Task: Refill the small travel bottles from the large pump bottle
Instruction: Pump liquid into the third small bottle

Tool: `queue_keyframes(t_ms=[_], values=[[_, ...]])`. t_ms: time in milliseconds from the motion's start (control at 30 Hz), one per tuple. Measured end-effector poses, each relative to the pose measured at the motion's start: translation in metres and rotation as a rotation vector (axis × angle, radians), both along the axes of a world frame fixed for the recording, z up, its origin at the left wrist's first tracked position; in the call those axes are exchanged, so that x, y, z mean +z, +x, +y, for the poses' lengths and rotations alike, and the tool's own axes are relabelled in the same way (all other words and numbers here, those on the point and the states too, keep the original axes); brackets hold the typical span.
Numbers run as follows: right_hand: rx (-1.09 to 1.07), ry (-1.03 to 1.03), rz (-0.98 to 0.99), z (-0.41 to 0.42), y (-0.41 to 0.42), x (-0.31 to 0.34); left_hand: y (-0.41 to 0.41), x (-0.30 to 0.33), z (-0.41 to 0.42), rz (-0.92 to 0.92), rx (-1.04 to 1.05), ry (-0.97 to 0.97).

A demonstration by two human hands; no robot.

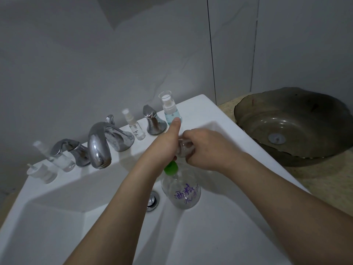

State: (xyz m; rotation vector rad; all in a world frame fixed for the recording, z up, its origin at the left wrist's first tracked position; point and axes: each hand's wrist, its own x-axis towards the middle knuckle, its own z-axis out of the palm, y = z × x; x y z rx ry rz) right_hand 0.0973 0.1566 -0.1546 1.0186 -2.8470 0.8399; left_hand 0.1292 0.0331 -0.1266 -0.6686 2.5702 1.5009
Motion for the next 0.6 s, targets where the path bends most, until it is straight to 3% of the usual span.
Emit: queue_keyframes(t_ms=[367,600], values=[[0.024,-0.001,-0.046,0.003,0.005,0.002,0.005,-0.01,0.005,0.012,-0.028,-0.053],[0.0,-0.002,-0.008,-0.001,0.002,0.0,-0.001,-0.003,-0.004,0.033,0.023,0.113]])
